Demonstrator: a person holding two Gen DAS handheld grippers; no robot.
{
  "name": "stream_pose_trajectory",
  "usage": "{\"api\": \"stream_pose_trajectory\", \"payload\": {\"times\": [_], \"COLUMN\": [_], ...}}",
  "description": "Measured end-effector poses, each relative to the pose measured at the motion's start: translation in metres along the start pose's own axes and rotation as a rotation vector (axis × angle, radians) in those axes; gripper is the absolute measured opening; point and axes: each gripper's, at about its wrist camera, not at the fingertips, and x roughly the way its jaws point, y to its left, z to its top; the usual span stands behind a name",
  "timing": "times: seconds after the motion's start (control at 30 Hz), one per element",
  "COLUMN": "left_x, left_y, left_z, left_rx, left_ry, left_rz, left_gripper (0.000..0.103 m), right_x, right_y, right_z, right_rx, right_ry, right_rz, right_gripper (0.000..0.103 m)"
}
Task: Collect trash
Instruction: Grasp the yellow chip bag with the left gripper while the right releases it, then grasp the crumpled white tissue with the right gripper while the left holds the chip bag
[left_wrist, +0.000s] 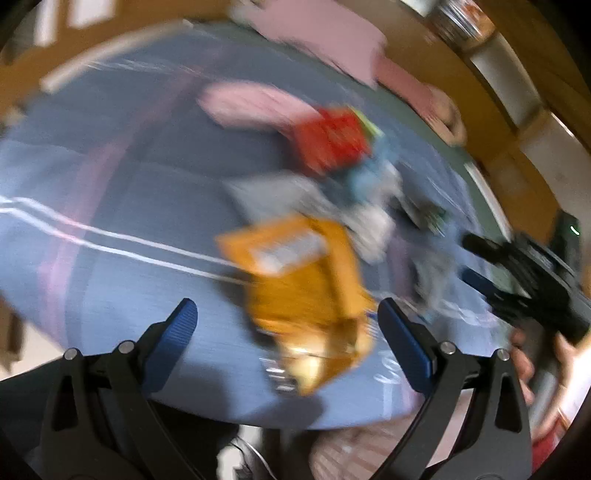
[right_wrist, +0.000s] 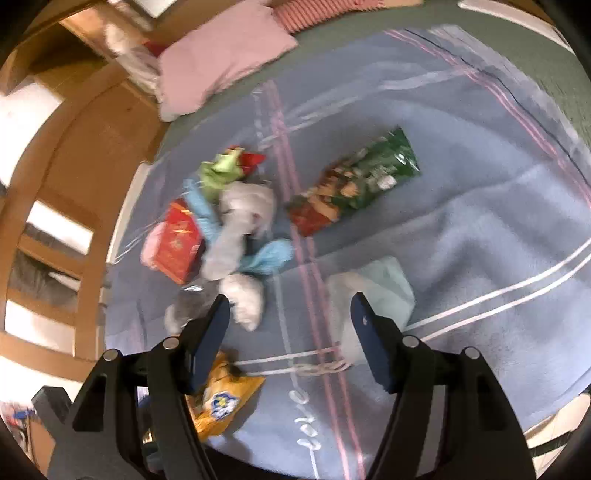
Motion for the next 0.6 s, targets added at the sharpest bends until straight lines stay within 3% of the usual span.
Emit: {"api": "stream_pose_trajectory", "payload": {"times": [0.03, 0.13, 0.2, 0.23, 0.27, 0.37, 0.5, 0.6], "left_x": [0.011, 0.030, 0.032, 0.032, 0.031, 0.027, 0.011, -0.007], "left_y": [-0.009, -0.030, -0.039, -0.041, -0.042, -0.042, -0.038, -0.040], "left_z": [-0.001, -0.007, -0.011, -0.013, -0.014, -0.017, -0.021, -0.028], "left_rx": [0.050, 0.217, 0.298, 0.312, 0.323, 0.341, 0.324, 0.346], "left_ry": [0.037, 0.060, 0.044, 0.036, 0.037, 0.018, -0.039, -0.129], "left_rz": [-0.008, 0.126, 0.130, 0.122, 0.113, 0.114, 0.137, 0.224], "left_gripper": [0.098, 0.092, 0.089, 0.086, 0.070, 0.048, 0.043, 0.043], "right_x": [0.000, 0.007, 0.008, 0.008, 0.006, 0.007, -0.004, -0.013], "right_y": [-0.003, -0.012, -0.011, -0.010, -0.007, -0.002, 0.001, 0.003], "right_z": [0.002, 0.002, 0.001, 0.000, -0.002, -0.006, -0.010, -0.014], "right_rx": [0.013, 0.050, 0.053, 0.052, 0.045, 0.021, 0.013, 0.001], "right_ry": [0.003, 0.014, 0.007, 0.005, 0.000, 0.010, -0.006, -0.028], "right_rz": [0.001, -0.004, -0.018, -0.017, -0.003, -0.012, -0.022, -0.039], "right_gripper": [0.067, 0.067, 0.067, 0.067, 0.067, 0.067, 0.067, 0.067]}}
